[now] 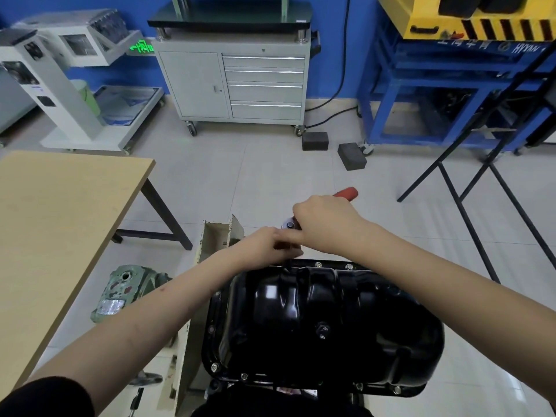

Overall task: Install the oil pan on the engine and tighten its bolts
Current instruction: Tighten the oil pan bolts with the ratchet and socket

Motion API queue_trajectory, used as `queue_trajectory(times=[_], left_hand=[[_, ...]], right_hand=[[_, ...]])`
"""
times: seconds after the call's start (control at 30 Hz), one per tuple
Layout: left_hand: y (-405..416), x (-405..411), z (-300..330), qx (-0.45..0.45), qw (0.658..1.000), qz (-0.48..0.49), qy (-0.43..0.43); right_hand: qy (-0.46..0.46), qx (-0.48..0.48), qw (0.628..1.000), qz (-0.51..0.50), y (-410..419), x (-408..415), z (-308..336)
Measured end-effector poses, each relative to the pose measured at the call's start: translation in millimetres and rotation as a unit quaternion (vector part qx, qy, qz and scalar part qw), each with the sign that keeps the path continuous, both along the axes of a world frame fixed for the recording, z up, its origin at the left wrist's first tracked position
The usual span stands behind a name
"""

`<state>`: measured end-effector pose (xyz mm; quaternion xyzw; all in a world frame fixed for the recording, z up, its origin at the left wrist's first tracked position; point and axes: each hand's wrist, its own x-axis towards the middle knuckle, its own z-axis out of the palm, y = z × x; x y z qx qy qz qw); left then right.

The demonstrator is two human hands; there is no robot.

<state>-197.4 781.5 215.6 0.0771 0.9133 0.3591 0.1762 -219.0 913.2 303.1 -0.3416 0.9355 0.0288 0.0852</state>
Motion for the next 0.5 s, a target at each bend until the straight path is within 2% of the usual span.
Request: queue_trajectory(times=[0.1,0.23,0.3,0.4,0.5], left_hand=[[-0.1,4.7,0.6,-0.028,0.999,-0.012,0.014],[3.3,3.6,6.9,-0.077,0.996,-0.054,0.005],[5.7,1.8,9.8,-0.074,0.994,-0.075,0.008],[6.8,5.4,10.4,-0.065,0.996,-0.058,0.004],[4.9,10.1,11.7,-0.049,0.998,-0.007,0.047]], right_hand=[[0.006,-0.019,1.000,0.009,-0.6,2.6,0.0],[-0.075,-0.022,0.993,0.089,1.9,0.6,8.2],[-0.088,-0.017,0.989,0.118,2.8,0.5,9.6],[-0.029,-0.008,0.994,0.101,0.6,2.2,5.7],[0.050,0.004,0.998,0.040,-3.7,5.7,0.8]])
